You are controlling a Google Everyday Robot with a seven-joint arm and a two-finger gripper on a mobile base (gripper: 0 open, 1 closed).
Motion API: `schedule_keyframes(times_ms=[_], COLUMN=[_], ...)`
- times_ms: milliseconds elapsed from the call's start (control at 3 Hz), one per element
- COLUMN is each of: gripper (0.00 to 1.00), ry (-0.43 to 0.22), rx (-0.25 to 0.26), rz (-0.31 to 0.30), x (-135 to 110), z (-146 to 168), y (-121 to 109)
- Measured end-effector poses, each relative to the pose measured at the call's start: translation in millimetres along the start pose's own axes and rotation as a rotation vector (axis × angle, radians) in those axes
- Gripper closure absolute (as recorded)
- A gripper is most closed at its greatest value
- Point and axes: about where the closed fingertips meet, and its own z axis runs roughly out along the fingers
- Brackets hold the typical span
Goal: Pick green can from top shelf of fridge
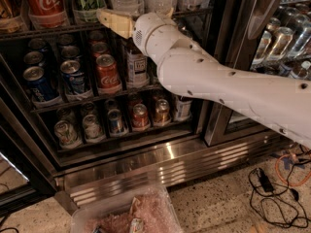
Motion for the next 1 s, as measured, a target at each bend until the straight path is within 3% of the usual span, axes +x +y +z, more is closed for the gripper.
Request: schedule_keyframes(times_ms=[1000], gripper=[0.0], ry=[0.001], rx=[-0.001], rz=[-0.001], x=[0.2], z=[-1.5], y=[-0.7])
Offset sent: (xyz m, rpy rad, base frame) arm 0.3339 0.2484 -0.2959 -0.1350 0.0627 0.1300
